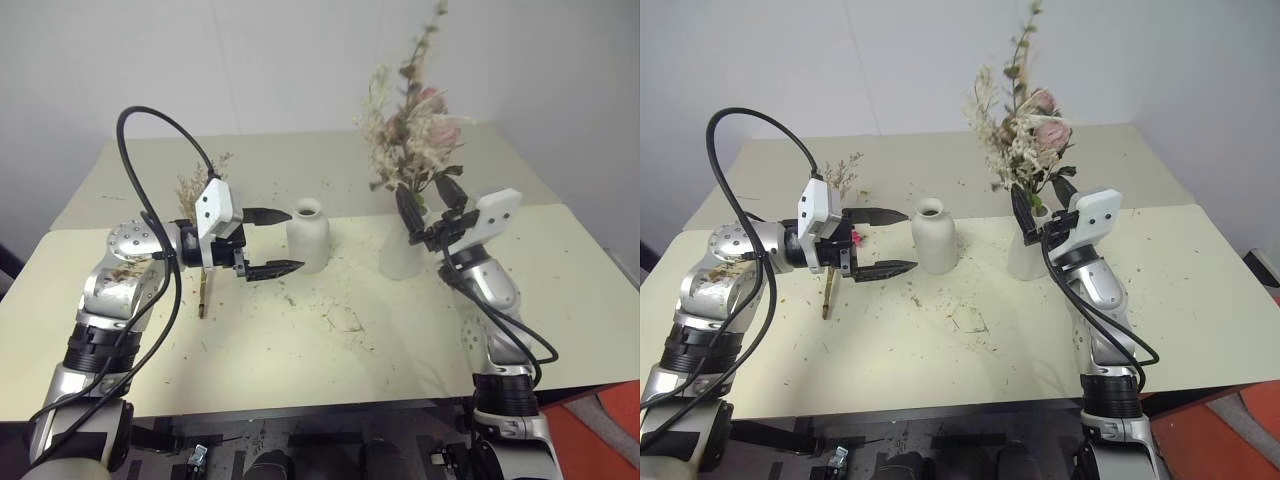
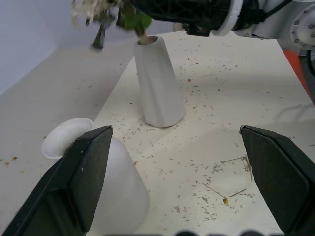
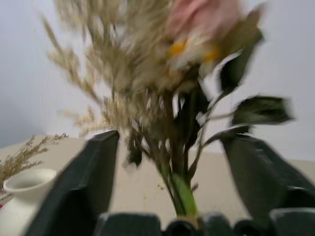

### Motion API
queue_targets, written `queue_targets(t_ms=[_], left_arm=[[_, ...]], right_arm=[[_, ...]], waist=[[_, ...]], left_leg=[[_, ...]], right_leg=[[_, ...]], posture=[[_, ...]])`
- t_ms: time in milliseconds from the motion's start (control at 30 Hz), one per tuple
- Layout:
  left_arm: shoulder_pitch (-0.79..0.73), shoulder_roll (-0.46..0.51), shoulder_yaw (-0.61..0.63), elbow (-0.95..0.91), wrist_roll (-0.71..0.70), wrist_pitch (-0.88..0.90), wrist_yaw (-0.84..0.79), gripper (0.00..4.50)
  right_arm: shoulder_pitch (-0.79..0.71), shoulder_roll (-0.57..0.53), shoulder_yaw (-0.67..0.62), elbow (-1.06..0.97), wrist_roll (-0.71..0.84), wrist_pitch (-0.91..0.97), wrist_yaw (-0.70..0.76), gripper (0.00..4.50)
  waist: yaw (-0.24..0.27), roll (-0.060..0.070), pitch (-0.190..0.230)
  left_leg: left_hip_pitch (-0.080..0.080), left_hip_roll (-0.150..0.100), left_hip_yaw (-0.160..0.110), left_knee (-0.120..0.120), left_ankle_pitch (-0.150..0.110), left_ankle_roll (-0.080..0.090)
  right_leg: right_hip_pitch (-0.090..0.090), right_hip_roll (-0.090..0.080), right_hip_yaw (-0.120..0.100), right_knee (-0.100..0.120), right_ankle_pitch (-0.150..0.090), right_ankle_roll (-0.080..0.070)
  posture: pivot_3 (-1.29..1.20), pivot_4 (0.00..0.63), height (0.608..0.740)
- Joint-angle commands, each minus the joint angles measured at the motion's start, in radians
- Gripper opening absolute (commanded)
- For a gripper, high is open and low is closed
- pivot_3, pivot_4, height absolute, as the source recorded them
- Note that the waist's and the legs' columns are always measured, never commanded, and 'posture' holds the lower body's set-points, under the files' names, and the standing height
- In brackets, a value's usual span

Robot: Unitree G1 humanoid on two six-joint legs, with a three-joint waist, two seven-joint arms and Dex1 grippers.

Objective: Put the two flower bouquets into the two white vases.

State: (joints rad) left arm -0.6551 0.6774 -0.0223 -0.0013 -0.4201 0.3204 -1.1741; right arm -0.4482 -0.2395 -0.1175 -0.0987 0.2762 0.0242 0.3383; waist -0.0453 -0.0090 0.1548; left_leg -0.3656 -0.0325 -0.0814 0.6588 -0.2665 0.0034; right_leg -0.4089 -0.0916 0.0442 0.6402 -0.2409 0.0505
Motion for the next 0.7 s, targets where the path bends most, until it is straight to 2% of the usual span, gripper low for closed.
queue_targets(t_ms=[33, 200, 333, 400, 533, 633, 700], left_arm=[[-0.011, 0.012, 0.020, -0.013, 0.001, -0.020, -0.002, 4.50], [0.028, 0.028, 0.041, -0.045, -0.005, 0.003, 0.026, 4.50], [0.061, 0.027, 0.089, -0.091, -0.028, 0.075, 0.120, 4.50], [0.108, 0.023, 0.127, -0.150, -0.034, 0.162, 0.223, 4.50], [0.183, 0.004, 0.164, -0.274, -0.048, 0.332, 0.382, 4.50], [0.215, -0.046, 0.192, -0.393, -0.057, 0.557, 0.579, 4.50], [0.206, -0.116, 0.196, -0.466, -0.008, 0.742, 0.760, 4.50]], right_arm=[[0.036, -0.039, 0.009, -0.113, -0.009, 0.054, 0.006, 4.48], [0.137, -0.098, -0.034, -0.216, -0.029, 0.136, -0.032, 4.48], [0.218, -0.196, -0.076, -0.347, 0.045, 0.234, 0.042, 4.48], [0.291, -0.318, -0.113, -0.439, 0.106, 0.323, 0.144, 4.48], [0.360, -0.472, -0.172, -0.533, 0.254, 0.459, 0.261, 4.48], [0.368, -0.575, -0.182, -0.594, 0.330, 0.518, 0.350, 4.48], [0.322, -0.615, -0.161, -0.613, 0.374, 0.540, 0.382, 4.48]], waist=[[0.000, 0.000, 0.000], [0.001, 0.000, 0.000], [0.002, 0.000, 0.000], [0.003, 0.000, 0.000], [0.002, -0.001, 0.000], [0.005, -0.003, 0.001], [0.007, -0.004, 0.002]], left_leg=[[0.000, 0.000, 0.000, 0.000, 0.000, 0.000], [0.000, 0.000, 0.000, 0.000, 0.000, 0.000], [0.000, 0.000, 0.000, 0.000, 0.000, 0.000], [0.000, 0.000, 0.000, 0.000, 0.000, 0.000], [0.002, 0.001, -0.001, 0.000, -0.002, 0.003], [0.006, 0.001, 0.000, 0.000, -0.002, 0.003], [0.009, 0.002, 0.000, 0.000, -0.002, 0.003]], right_leg=[[0.000, 0.000, 0.000, 0.000, 0.000, 0.000], [0.000, 0.000, 0.000, 0.000, 0.000, 0.000], [0.001, 0.000, 0.000, 0.000, 0.000, 0.000], [0.001, 0.000, 0.000, -0.001, 0.000, 0.000], [0.005, 0.000, -0.001, -0.009, -0.001, 0.001], [0.009, 0.000, 0.000, -0.009, 0.000, 0.001], [0.013, 0.001, -0.001, -0.010, -0.001, 0.001]], posture=[[0.00, 0.150, 0.740], [0.00, 0.150, 0.740], [0.00, 0.150, 0.740], [0.00, 0.150, 0.740], [0.00, 0.150, 0.740], [0.00, 0.150, 0.740], [0.00, 0.150, 0.740]])
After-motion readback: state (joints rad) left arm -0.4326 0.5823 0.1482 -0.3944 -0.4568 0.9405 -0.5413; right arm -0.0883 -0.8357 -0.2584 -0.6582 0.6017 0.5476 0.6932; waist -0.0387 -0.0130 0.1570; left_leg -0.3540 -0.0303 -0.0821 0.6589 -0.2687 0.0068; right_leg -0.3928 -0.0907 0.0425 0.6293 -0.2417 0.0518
